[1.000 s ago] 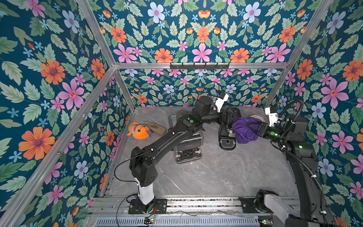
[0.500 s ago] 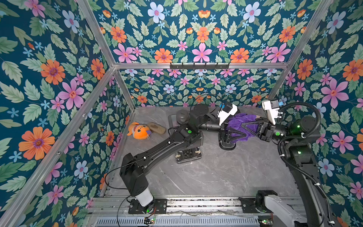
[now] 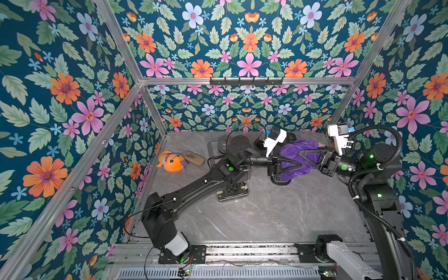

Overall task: Wipe the surface of a coffee machine
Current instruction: Adjust the cleaning item.

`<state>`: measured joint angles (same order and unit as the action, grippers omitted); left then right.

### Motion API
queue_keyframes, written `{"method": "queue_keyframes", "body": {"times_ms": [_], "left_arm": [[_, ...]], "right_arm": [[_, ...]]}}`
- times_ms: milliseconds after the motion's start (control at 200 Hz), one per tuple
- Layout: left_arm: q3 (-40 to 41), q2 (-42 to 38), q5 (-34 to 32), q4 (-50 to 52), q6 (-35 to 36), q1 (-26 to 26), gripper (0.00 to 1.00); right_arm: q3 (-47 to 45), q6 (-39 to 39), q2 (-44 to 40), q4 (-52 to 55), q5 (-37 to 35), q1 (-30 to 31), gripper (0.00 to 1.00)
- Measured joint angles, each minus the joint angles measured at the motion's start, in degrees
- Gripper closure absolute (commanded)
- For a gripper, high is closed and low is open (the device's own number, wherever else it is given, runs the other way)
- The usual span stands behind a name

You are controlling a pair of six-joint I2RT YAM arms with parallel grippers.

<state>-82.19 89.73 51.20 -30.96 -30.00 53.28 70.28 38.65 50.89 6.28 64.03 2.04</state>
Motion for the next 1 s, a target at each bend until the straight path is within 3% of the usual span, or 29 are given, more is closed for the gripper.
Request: {"method": "queue_keyframes", "body": {"times_ms": [100,220,265,350,445,500,640,740,825,910,1000], "left_arm": [[0.3,-0.3,-1.4,-0.3,-1.6,0.0,0.7],[0.5,-0.3,-1.8,-1.2,-3.2,0.0,0.99],[0.5,-0.3,-1.9,-1.5,-4.5,-0.1,1.0],[0.5,-0.6,-3.3,-1.7,-4.5,0.0,1.0],[0.3,-1.3,-6.6,-0.7,-4.9,0.1,1.0],[-1.4,-1.8,-11.5,1.8,-4.7,-0.3,1.0],[-13.1,0.1,-29.0,15.0,-0.7,-1.0,1.0],[-27.4,7.1,-40.4,29.4,1.9,-2.1,1.0],[-37.7,14.4,-48.1,40.0,3.5,-3.4,1.0],[-45.3,21.3,-53.1,49.5,4.7,-4.3,1.0],[-48.6,26.0,-54.2,55.4,4.9,-5.4,1.0]], "right_arm": [[-0.3,0.4,0.0,-0.6,-0.6,0.0,0.98],[0.5,1.5,0.3,-0.6,-1.0,0.0,0.97],[0.9,1.5,0.4,-0.6,-1.1,0.0,0.94],[2.0,1.5,0.3,0.4,-1.7,0.0,0.72],[4.7,-0.5,-0.2,5.8,-5.2,0.0,0.36],[7.2,-2.4,-0.6,11.4,-10.6,-0.2,0.28],[14.0,-6.9,0.8,24.2,-25.4,-0.2,0.27],[16.9,-9.2,4.4,31.2,-34.5,-0.2,0.27],[17.3,-10.4,7.5,34.4,-38.0,-0.3,0.3],[16.9,-11.4,10.7,35.9,-40.1,-0.2,0.37],[16.7,-12.3,14.0,36.2,-40.6,-0.2,0.46]]}}
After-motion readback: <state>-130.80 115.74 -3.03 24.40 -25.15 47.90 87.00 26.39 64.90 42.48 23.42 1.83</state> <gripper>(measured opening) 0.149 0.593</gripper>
